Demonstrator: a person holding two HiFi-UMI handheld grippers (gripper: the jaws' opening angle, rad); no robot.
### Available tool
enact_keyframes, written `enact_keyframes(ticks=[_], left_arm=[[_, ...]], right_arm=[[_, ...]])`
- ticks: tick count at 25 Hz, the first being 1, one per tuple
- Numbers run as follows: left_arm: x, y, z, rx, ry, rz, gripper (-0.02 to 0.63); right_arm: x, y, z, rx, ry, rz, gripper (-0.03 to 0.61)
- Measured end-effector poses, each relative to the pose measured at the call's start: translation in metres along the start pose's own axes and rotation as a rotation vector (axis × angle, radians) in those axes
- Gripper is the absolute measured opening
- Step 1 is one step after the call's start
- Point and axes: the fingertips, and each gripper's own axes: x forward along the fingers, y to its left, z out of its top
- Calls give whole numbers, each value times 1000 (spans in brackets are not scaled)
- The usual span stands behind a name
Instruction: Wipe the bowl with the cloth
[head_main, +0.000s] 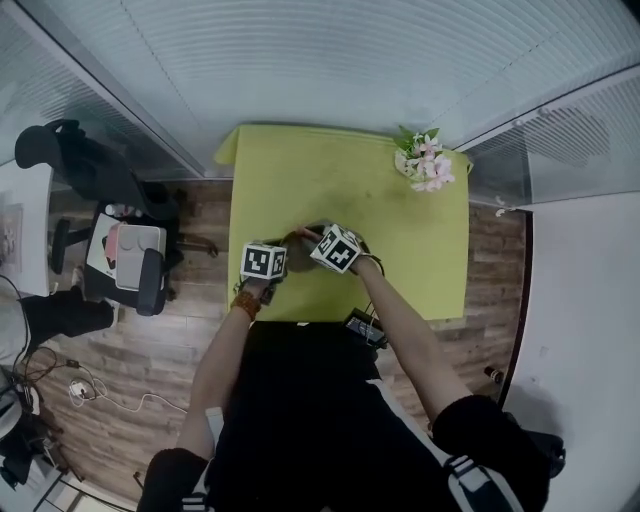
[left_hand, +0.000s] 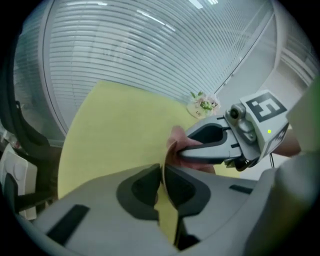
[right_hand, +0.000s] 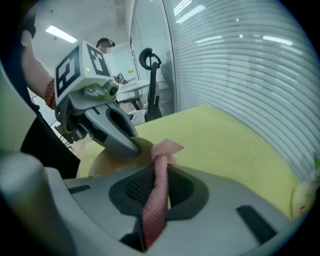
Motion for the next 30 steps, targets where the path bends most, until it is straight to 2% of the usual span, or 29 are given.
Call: enact_keyframes(ticks=[3, 7, 11, 15, 19, 21, 23, 27, 30], left_arm=[[-32, -8, 26, 13, -94, -24, 21], [-78, -25, 60, 71, -193, -57, 18], [-126, -44, 83, 186, -283, -39, 20], [-172, -62, 109, 313, -393, -2, 26], [-202, -80, 122, 387, -505, 29, 28], [-211, -87, 128, 370, -543, -38, 34], [-216, -93, 133, 358, -542, -89, 54], [-237, -107, 144, 427, -601, -26, 55], [-264, -119, 154, 460, -691, 47, 55]], right_arm=[[-29, 3, 38, 9, -149, -50, 62], [-75, 15, 85, 5, -287, -32, 152], [-113, 25, 115, -35, -356, -73, 121], [-147, 25, 149, -82, -416, -174, 43], [-182, 33, 173, -228, -456, -324, 31], [-200, 43, 190, -324, -497, -372, 31], [-214, 56, 204, -444, -518, -419, 31], [-237, 73, 214, -702, -489, -609, 28], [-258, 78, 224, -739, -532, -700, 25]])
